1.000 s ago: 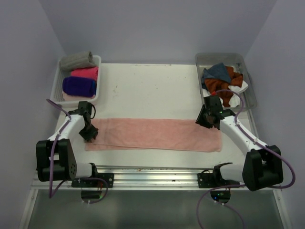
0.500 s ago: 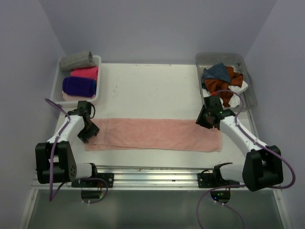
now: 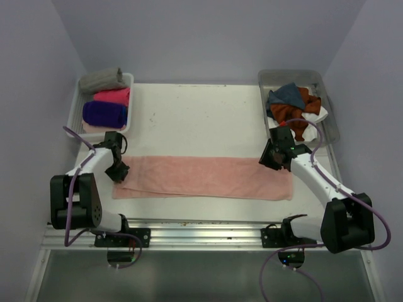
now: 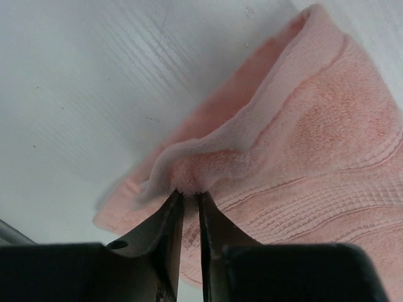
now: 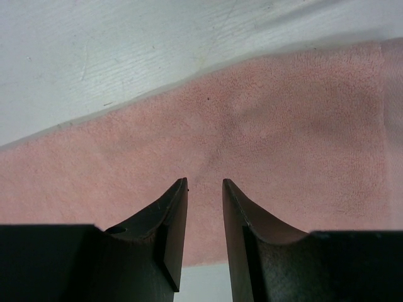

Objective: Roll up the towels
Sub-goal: Fold the towel

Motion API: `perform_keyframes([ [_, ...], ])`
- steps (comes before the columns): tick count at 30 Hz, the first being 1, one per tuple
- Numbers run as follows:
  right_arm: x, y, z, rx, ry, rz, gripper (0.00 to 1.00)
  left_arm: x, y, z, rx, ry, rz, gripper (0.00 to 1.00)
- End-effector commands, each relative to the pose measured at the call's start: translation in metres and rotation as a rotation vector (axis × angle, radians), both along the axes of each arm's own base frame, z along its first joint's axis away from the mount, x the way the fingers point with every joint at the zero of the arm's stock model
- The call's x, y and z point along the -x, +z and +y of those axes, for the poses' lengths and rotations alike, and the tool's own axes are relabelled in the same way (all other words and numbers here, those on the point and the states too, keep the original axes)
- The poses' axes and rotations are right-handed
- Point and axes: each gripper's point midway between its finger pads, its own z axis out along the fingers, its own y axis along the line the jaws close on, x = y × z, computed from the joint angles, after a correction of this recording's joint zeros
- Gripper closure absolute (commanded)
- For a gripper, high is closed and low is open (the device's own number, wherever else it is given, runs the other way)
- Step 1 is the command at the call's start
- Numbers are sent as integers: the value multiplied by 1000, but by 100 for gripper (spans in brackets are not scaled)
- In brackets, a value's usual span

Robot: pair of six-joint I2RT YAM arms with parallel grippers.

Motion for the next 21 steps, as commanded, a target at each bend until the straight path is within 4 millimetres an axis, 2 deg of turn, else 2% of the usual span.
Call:
perform_keyframes([
  [1, 2, 9, -3, 11, -9, -24, 67, -20, 15, 7, -28, 3, -88, 83],
  [4, 5, 5, -5, 21, -12, -5, 66, -17, 25, 6, -28, -7, -90, 84],
  [8, 21, -6, -19, 83, -49, 68, 66, -12, 37, 3, -12, -22, -101, 98],
  [10, 31, -10, -27, 113, -85, 107, 66, -9, 40, 0, 2, -31, -96, 100],
  [14, 68, -20, -49, 153, -230, 227, 67, -12, 57, -3, 17, -59, -127, 100],
  [21, 119, -22, -60, 86, -417, 279, 69, -15, 64, -9, 46, -125, -132, 100],
])
